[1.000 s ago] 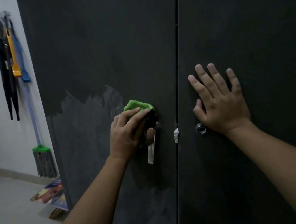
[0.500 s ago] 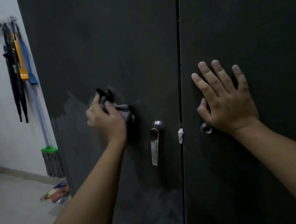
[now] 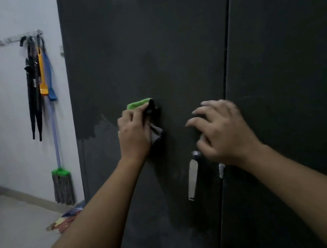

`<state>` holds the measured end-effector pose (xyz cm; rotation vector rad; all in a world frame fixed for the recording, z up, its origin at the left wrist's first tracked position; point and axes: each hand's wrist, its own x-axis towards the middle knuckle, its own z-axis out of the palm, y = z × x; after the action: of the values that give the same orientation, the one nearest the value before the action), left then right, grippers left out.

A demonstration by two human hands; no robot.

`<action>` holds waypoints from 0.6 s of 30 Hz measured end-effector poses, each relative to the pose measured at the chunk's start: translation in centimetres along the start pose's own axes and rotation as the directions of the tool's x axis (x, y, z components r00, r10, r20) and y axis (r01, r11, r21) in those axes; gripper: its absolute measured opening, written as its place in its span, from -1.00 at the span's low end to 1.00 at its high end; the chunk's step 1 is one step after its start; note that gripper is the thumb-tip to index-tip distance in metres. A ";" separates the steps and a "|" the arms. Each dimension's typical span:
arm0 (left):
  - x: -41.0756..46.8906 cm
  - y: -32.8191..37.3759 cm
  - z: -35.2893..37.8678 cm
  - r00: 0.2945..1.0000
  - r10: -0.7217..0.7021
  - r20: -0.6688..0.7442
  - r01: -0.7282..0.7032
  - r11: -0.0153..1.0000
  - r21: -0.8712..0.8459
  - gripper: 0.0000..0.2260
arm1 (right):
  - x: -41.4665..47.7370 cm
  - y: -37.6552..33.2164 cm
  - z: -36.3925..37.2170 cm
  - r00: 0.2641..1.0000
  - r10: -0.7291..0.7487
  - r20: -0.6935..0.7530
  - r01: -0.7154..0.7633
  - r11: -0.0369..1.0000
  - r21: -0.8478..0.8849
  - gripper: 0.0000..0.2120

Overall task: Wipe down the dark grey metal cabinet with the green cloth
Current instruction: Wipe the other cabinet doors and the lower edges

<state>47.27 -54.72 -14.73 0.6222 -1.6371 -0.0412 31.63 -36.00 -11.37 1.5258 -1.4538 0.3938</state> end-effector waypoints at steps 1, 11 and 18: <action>0.6 -0.7 -0.3 0.996 -0.084 -0.025 0.084 0.996 -0.009 -0.69 | 1.0 -1.6 0.7 0.999 0.011 0.046 -0.012 1.000 0.019 -0.51; -1.1 -9.8 -2.5 0.937 -0.346 -0.054 0.348 0.936 0.057 -0.71 | 2.2 -6.3 8.3 0.980 0.173 0.099 -0.157 0.976 -0.150 -0.24; -1.6 -12.0 -3.9 0.912 -0.398 -0.098 0.397 0.917 -0.032 -0.73 | 2.0 -6.5 8.4 0.984 0.171 0.043 -0.161 0.970 -0.183 -0.26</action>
<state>55.34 -63.03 -20.00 0.9273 -1.3876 -0.3116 34.84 -44.94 -16.59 1.2868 -1.6236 0.3110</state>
